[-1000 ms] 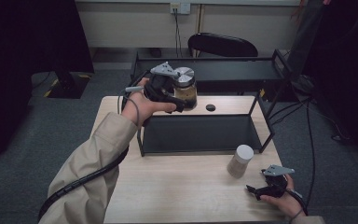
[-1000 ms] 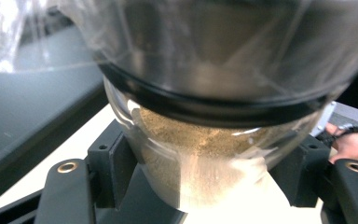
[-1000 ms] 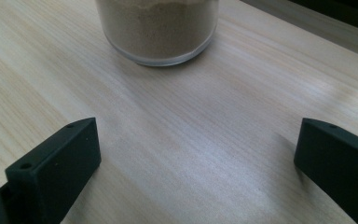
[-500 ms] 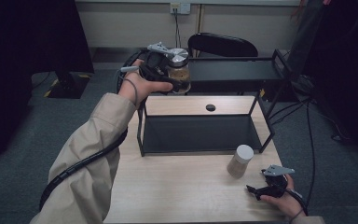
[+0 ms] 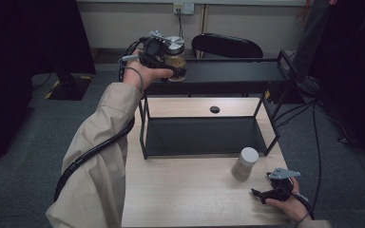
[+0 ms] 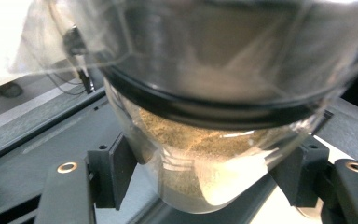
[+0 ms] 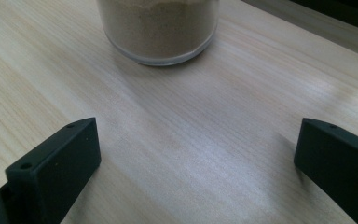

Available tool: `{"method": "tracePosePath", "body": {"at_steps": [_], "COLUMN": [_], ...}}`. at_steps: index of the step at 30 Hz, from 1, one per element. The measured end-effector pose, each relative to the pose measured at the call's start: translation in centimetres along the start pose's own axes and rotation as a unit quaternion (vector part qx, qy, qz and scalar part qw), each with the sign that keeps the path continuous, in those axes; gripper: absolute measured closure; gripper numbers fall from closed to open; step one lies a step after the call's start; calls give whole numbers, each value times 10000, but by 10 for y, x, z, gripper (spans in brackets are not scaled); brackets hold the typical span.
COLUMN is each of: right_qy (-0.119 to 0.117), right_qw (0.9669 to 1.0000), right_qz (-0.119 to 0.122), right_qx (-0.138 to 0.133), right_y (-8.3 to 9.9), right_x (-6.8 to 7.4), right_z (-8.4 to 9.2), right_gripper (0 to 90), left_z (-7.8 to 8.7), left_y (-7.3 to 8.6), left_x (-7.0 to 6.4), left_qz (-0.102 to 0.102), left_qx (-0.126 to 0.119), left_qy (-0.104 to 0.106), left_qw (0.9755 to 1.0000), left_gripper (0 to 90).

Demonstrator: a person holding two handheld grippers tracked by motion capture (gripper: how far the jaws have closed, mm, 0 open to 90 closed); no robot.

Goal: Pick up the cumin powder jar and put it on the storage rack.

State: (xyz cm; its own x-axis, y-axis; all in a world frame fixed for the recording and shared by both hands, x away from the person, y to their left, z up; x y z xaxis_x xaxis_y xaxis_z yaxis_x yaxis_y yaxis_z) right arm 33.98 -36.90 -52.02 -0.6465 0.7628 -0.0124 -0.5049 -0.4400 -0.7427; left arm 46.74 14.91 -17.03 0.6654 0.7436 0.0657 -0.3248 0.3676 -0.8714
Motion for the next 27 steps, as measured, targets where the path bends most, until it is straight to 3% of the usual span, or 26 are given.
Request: {"method": "tracePosePath", "body": {"at_steps": [15, 27], "right_qy": [-4, -15], "right_qw": [10000, 10000], "right_qz": [4, 23], "right_qx": [-1, 1], "right_y": [0, 0], "right_x": [0, 0], "right_z": [0, 0], "right_gripper": [0, 0], "left_z": [-25, -36], "left_y": [0, 7], "left_x": [15, 17], "left_qz": [273, 295], "left_qx": [216, 308], "left_qy": [-455, -570], "left_qw": [9984, 9975], "left_gripper": [308, 308]}}
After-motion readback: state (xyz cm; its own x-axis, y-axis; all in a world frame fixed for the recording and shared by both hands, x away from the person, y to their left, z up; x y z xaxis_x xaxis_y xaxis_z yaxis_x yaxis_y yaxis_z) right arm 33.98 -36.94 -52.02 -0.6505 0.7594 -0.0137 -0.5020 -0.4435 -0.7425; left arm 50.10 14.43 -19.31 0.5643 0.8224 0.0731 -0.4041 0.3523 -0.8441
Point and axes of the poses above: each handheld gripper's, and its own axes: z roughly backward along the jaws, y roughly out of its underside, x roughly to its left, the point moved 8 cm from there along -z, roughly forward along the jaws, and after that the axes turned 3 degrees about -z, right-handed, at the moved point
